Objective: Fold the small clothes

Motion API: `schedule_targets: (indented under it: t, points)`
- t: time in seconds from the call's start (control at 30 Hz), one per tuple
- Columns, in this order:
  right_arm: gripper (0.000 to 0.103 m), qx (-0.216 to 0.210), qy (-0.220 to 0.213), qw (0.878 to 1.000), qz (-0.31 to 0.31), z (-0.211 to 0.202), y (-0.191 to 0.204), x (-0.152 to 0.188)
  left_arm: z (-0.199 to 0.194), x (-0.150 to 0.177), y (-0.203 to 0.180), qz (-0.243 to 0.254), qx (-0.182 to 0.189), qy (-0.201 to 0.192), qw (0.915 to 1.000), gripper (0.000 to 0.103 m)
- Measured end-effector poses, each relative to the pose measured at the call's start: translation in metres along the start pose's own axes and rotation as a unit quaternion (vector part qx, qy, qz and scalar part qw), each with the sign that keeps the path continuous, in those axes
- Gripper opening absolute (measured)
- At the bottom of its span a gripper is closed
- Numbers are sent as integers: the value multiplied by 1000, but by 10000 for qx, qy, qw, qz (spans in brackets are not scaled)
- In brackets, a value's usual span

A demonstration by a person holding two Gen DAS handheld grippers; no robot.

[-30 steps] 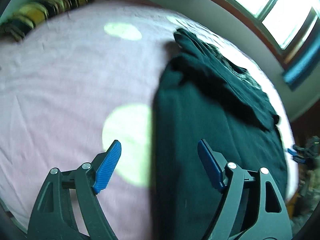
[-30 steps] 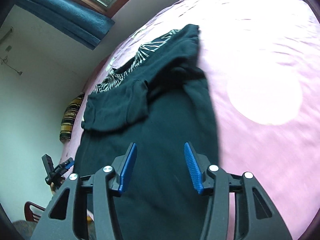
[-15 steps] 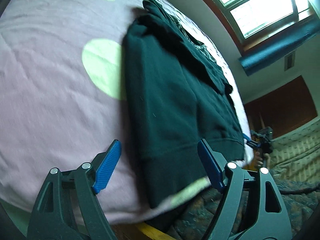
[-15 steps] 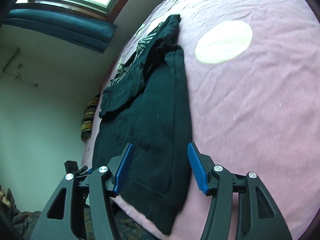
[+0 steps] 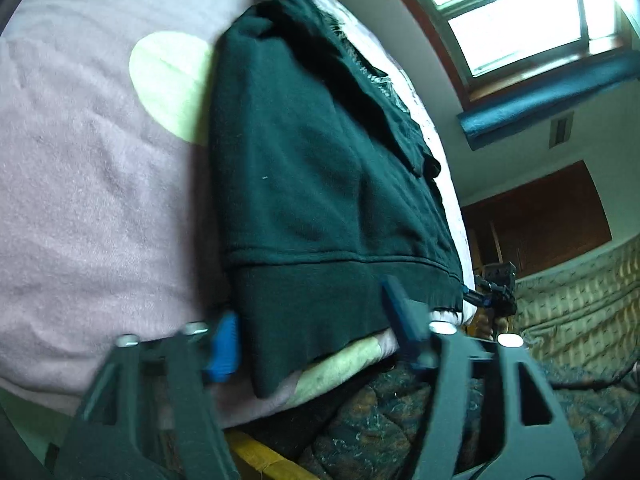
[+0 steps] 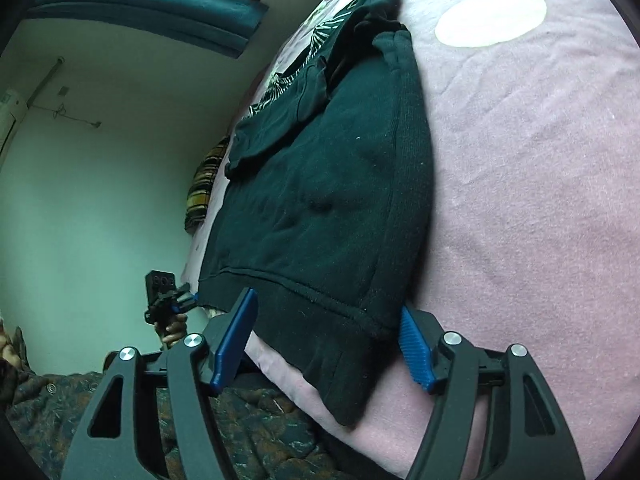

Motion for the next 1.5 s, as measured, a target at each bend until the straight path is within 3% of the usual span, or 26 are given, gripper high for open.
schedule_targets:
  t: [0.13, 0.27, 0.37, 0.57, 0.77, 0.83, 0.87, 0.97, 1.1, 1.2, 1.3, 1.4, 1.5]
  points:
    - [48, 418, 17, 9991, -91, 4, -3, 4, -1, -1, 7, -51, -203, -59, 9998, 27]
    - [15, 780, -23, 9969, -85, 4, -11, 5, -2, -1, 9, 0, -430, -93, 9990, 12]
    - [14, 603, -130, 9980, 117, -2, -12, 4, -6, -7, 1, 25, -417, -232, 9989, 7]
    - [13, -619, -761, 9946, 325, -35, 22, -26, -27, -44, -37, -105, 173, -797, 9966, 5]
    - [13, -1253, -1190, 9847, 238, -43, 56, -103, -29, -118, -60, -33, 380, -1206, 9920, 5]
    - [13, -1344, -1254, 9825, 291, -37, 58, -132, -23, -154, -56, -46, 380, -1321, 9905, 5]
    - [13, -1402, -1272, 9811, 395, -28, 52, -164, -17, -171, -52, -65, 346, -1347, 9903, 5]
    - [13, -1374, -1248, 9805, 641, -11, 42, -191, 3, -207, -37, -149, 321, -1328, 9905, 5]
    - [13, -1062, -1039, 9796, 1351, 35, -3, -231, 47, -246, 1, -445, 151, -1113, 9927, 6]
    - [13, -956, -895, 9732, 1892, 63, -32, -244, 65, -259, 25, -791, 319, -966, 9917, 7]
    - [13, -1328, -906, 9633, 2148, 68, -37, -248, 64, -265, 27, -1077, 829, -912, 9865, 9]
    - [13, -1281, -863, 9669, 2032, 69, -35, -253, 58, -266, 19, -853, 826, -787, 9898, 13]
    - [13, -1299, -821, 9660, 2079, 69, -34, -255, 41, -270, 6, -666, 1048, -838, 9887, 26]
Point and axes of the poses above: each gripper's, at about its wrist camera, not at the fingertips, and z roughly the way its jaws point, y to its left, x to its underside, the point moved 10 cm from there along z, roughly the way its jaws point, and after that the axes turned 9 degrees about x, right-handed, at the moved point
